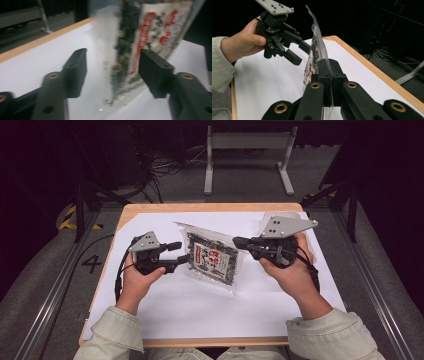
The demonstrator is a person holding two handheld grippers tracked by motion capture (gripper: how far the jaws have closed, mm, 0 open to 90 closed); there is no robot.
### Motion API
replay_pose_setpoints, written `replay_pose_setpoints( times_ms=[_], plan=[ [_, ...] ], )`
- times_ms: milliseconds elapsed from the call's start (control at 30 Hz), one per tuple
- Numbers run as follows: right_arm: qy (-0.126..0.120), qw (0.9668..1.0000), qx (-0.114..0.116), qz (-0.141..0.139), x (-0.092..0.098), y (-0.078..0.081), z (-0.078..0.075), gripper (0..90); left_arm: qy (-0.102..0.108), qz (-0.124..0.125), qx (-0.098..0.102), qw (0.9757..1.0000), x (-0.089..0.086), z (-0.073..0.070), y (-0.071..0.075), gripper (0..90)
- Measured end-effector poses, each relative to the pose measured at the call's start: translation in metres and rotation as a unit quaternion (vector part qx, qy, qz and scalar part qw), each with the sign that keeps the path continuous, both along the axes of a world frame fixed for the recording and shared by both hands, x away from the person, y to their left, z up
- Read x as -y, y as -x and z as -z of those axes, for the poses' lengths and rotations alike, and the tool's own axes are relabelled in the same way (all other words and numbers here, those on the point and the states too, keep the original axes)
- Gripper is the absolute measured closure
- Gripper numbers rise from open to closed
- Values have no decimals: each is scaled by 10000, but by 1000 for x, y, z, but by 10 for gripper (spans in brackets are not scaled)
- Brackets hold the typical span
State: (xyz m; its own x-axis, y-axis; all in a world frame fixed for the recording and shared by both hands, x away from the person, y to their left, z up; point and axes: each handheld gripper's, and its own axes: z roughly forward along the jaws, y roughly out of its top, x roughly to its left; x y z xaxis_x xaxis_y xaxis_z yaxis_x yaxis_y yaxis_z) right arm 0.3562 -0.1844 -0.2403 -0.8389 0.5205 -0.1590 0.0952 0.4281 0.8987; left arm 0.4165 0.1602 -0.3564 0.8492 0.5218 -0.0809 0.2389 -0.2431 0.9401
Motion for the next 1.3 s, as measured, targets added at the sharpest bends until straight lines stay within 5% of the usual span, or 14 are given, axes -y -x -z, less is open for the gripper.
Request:
replay_pose_setpoints(
  times_ms=[233,567,700,833,1000,1167,1300],
  plan=[
    [-22,10000,8,-89,-2,0,1,893,226,444,-181,9986,12,9,-11,276],
    [-113,9999,50,-2,3,-2,0,893,280,1147,-564,9914,17,4,-6,651],
    [-148,9998,73,62,8,-2,-2,893,294,1358,-725,9876,17,-2,0,687],
    [-285,9994,131,134,15,-4,-4,889,364,1478,-665,9861,14,-10,7,722],
    [-517,9981,249,223,21,-6,-5,784,540,1580,-598,9842,9,-17,14,753],
    [-989,9941,326,301,30,-10,1,556,417,1419,-580,9873,6,-18,16,760],
    [-1235,9911,281,399,37,-13,9,403,609,1300,-639,9876,1,-17,17,761]
  ],
)
